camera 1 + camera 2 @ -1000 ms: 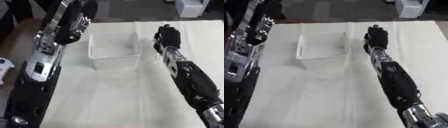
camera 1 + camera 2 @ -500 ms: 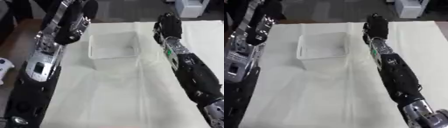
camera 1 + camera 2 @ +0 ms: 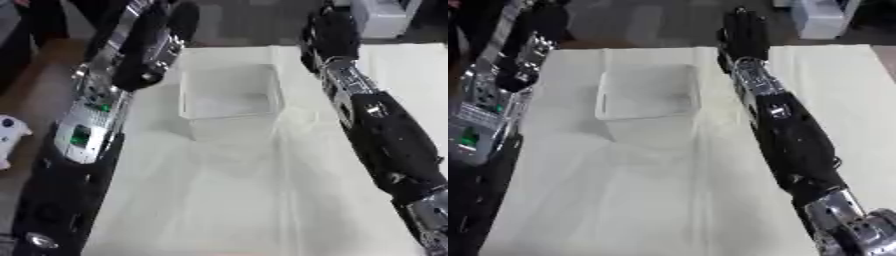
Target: Pick up objects on the table and place them in the box.
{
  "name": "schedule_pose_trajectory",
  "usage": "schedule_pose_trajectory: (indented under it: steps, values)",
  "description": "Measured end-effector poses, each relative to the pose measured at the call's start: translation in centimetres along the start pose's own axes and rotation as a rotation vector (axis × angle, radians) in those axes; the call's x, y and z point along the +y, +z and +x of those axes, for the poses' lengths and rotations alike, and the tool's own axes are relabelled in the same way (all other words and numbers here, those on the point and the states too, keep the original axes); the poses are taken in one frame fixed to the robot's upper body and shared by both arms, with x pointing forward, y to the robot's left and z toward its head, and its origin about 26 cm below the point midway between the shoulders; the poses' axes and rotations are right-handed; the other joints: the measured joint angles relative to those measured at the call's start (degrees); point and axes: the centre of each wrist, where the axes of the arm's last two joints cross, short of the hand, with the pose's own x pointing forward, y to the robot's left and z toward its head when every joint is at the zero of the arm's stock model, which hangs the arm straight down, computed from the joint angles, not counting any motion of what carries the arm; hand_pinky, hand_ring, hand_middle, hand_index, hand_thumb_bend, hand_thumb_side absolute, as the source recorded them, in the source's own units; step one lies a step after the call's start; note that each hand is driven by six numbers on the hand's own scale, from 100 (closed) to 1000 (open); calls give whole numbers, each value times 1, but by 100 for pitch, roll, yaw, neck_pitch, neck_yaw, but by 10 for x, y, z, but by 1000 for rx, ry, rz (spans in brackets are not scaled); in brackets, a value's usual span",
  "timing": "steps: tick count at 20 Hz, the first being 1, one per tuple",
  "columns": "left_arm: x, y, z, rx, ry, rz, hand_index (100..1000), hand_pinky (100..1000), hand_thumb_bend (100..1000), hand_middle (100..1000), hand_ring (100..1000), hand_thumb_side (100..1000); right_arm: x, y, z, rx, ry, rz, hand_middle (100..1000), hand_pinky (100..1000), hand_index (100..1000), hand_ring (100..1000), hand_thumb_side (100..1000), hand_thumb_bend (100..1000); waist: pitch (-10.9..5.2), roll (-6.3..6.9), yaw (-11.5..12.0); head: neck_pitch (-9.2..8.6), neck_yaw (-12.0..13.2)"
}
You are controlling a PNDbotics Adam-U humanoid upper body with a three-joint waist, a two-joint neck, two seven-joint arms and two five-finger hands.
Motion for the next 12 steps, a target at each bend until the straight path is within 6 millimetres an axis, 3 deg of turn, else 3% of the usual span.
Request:
schedule_pose_trajectory:
  steps: [12]
  values:
    - [-1,3,0,12,11,-2,928,791,100,847,741,800,-14,6,39,-97,-103,-28,100,100,100,100,100,191,-2,-35,61,0,132]
